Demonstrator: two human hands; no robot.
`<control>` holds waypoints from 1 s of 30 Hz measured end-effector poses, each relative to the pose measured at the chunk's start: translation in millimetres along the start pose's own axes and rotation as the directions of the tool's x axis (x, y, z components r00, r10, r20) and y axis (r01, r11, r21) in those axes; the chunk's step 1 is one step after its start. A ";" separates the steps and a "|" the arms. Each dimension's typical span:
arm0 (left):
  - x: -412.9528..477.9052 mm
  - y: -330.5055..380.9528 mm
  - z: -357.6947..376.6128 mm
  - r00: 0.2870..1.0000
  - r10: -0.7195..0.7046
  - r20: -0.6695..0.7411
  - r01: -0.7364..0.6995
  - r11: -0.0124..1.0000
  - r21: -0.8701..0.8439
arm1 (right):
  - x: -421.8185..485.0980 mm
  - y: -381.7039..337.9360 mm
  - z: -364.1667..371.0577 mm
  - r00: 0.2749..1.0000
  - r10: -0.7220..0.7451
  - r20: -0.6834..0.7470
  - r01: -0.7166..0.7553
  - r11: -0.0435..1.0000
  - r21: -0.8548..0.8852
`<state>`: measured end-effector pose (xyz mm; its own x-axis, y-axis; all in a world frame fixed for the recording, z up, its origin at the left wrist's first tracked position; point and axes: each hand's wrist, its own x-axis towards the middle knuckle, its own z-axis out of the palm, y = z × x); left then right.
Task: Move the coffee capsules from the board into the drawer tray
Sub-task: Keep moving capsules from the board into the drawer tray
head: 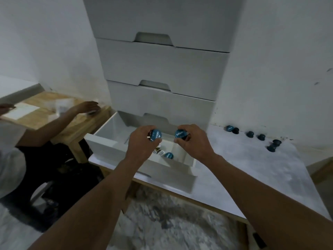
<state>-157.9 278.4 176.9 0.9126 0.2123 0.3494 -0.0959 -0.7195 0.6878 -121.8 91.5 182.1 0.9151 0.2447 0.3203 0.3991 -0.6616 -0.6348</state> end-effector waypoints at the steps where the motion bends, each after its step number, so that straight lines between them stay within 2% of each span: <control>1: 7.1 -12.4 -7.7 1.000 -0.009 0.014 0.009 1.000 0.009 | 5.8 -6.5 12.6 1.000 0.004 0.002 -0.004 1.000 0.001; 5: 37.3 -53.5 -33.1 0.995 -0.013 0.101 0.011 1.000 0.018 | 26.9 -23.7 56.7 0.998 0.057 -0.006 -0.057 0.998 0.023; 11: 72.6 -95.2 -42.8 0.960 0.100 0.262 -0.097 0.995 -0.026 | 39.3 -30.4 99.5 0.987 0.156 -0.033 -0.157 0.987 -0.023; 17: 93.8 -116.6 -12.9 0.911 0.159 0.382 -0.145 0.987 -0.064 | 39.7 -19.0 111.5 0.962 0.274 -0.019 -0.274 0.955 -0.109; 20: 101.9 -118.3 6.3 0.879 0.197 0.433 -0.205 0.978 -0.029 | 45.9 -5.9 109.5 0.950 0.312 -0.017 -0.311 0.939 -0.144; 25: 115.8 -118.8 37.1 0.843 0.171 0.510 -0.168 0.984 -0.053 | 60.0 18.2 113.4 0.943 0.332 0.028 -0.322 0.929 -0.183; 30: 132.5 -123.5 65.5 0.783 0.222 0.581 -0.249 0.968 -0.034 | 72.9 43.8 119.9 0.932 0.355 0.068 -0.339 0.924 -0.177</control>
<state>0.9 352.1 96.5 0.9244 -0.3771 0.0569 -0.3335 -0.7269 0.6003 -30.8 165.4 93.3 0.9988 0.0417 0.0257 0.0489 -0.8195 -0.5710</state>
